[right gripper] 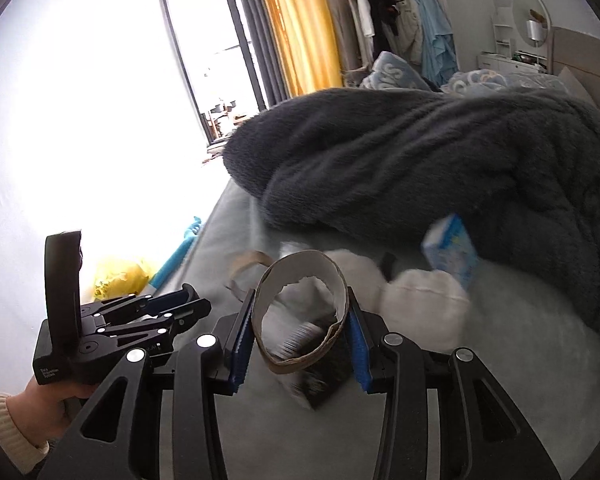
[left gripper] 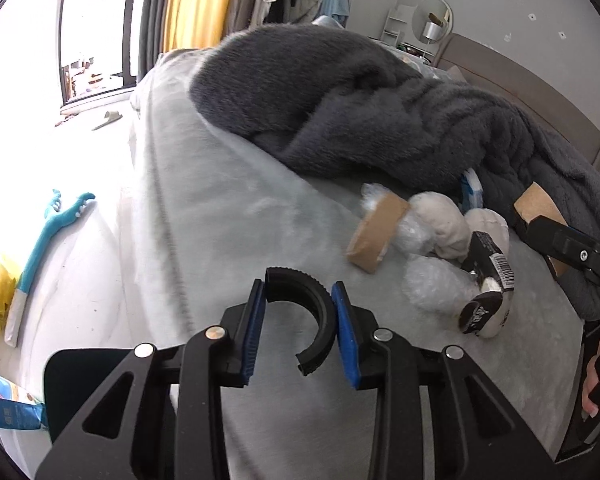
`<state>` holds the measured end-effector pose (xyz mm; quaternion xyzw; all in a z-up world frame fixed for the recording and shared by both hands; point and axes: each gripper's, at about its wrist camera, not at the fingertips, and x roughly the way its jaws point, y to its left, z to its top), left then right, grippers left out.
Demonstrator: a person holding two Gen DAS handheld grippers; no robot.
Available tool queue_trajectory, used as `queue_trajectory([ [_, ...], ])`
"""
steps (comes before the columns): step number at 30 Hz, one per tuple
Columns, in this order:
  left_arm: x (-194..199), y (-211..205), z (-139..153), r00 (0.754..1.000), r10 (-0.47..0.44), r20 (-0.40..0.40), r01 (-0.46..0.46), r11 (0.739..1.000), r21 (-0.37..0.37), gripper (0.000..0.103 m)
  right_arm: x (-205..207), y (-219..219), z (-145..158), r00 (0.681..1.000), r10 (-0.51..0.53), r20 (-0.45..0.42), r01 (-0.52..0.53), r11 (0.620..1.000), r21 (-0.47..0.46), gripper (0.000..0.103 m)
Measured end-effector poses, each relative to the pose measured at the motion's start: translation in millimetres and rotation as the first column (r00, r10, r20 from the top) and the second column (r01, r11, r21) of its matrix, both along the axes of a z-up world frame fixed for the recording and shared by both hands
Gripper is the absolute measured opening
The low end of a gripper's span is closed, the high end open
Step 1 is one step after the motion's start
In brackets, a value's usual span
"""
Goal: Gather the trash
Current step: 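Lift the tape core with the right tool and carry it over the black bin, then open the right tool to drop the tape core into the bin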
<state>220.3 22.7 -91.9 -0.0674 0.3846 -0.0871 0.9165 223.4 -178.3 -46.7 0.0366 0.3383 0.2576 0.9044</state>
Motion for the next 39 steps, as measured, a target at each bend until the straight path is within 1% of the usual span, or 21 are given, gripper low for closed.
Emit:
queue_trajectory([
  [4,-5.5,19.5,2.7,1.000,0.024,0.007,-0.024,1.000,0.011,0.036,-1.5,30.8,4.9,0.999,0.050,0.008,-0.050,0.999,-0.003,0.042],
  [9,-11.6,45.3,-1.7,0.999,0.048,-0.012,-0.047,0.998,0.030,0.036,-4.9,64.5,7.8,0.995,0.103,0.007,-0.103,0.995,-0.008,0.042],
  [15,-21.1,82.5,-14.2,0.995,0.086,-0.058,-0.082,0.994,0.065,0.036,-7.5,110.8,5.2,0.985,0.170,-0.016,-0.170,0.985,-0.003,0.042],
  [20,-29.9,120.3,-29.2,0.984,0.138,-0.117,-0.127,0.988,0.090,0.036,-13.5,150.6,-0.6,0.972,0.230,-0.038,-0.231,0.973,-0.013,0.042],
  [22,-33.7,133.8,-37.3,0.977,0.156,-0.145,-0.140,0.984,0.113,0.036,-14.1,164.5,-3.8,0.967,0.248,-0.052,-0.249,0.968,-0.014,0.042],
  [24,-37.1,146.6,-47.8,0.969,0.170,-0.181,-0.147,0.980,0.134,0.036,-14.4,180.4,-5.9,0.963,0.261,-0.067,-0.263,0.965,-0.013,0.042],
  [27,-42.1,167.3,-66.9,0.949,0.193,-0.250,-0.161,0.977,0.142,0.036,-16.1,202.1,-10.3,0.955,0.282,-0.088,-0.284,0.958,-0.020,0.042],
  [28,-44.4,176.5,-75.6,0.938,0.197,-0.286,-0.163,0.977,0.141,0.036,-17.9,209.2,-11.9,0.953,0.289,-0.096,-0.292,0.956,-0.023,0.042],
  [30,-46.8,186.1,-85.8,0.924,0.201,-0.324,-0.164,0.977,0.138,0.036,-19.4,222.0,-16.2,0.947,0.301,-0.111,-0.306,0.951,-0.034,0.042],
  [34,-53.4,202.1,-109.7,0.886,0.206,-0.416,-0.153,0.976,0.158,0.036,-20.0,241.6,-26.7,0.938,0.317,-0.143,-0.327,0.944,-0.051,0.042],
  [37,-59.7,212.1,-124.8,0.859,0.193,-0.473,-0.144,0.980,0.137,0.036,-19.9,254.4,-34.8,0.931,0.326,-0.166,-0.340,0.938,-0.064,0.042],
  [39,-63.6,216.7,-131.5,0.847,0.184,-0.499,-0.139,0.982,0.126,0.037,-17.1,261.5,-40.8,0.925,0.331,-0.186,-0.349,0.935,-0.071,0.042],
])
